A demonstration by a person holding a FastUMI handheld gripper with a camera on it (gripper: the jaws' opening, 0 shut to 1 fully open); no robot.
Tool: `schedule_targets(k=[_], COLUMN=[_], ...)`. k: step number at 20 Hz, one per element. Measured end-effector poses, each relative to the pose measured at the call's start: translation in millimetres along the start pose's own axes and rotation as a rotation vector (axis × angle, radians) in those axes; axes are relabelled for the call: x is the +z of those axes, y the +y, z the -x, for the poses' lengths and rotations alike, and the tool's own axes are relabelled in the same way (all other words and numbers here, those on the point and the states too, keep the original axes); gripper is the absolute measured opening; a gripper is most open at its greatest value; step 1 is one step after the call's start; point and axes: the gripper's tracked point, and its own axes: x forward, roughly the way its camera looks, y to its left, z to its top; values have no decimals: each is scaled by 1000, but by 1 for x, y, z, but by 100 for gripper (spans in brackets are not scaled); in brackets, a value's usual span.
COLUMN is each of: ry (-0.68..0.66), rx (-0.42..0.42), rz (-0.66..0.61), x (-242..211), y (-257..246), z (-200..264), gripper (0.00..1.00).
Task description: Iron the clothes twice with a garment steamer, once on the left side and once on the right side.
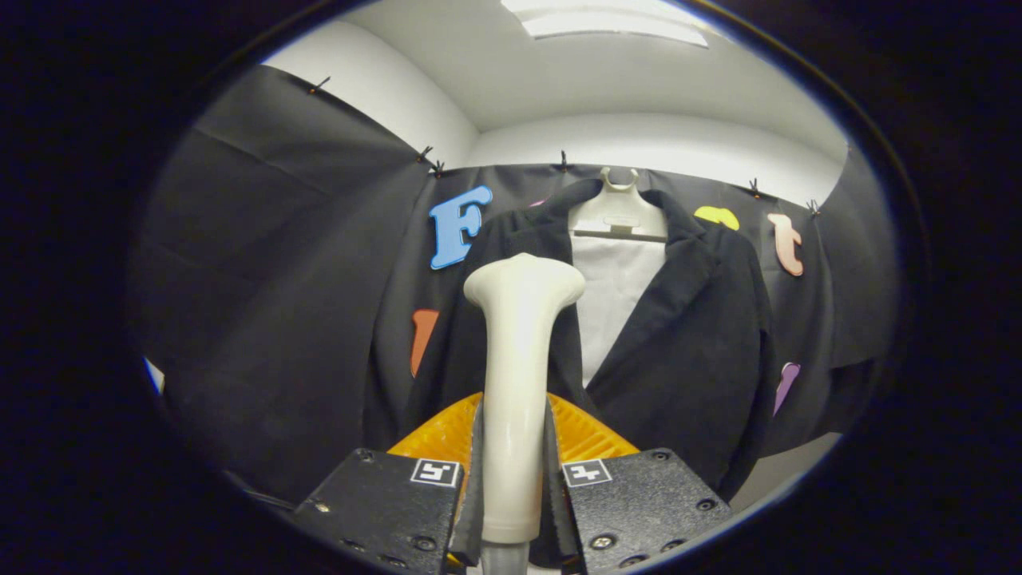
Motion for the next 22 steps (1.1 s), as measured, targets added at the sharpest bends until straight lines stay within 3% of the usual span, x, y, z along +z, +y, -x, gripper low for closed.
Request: schedule_targets(k=[22], ry=[276], rx=[17], rz=[15], x=[-126], y=[2], z=[55], gripper=[34])
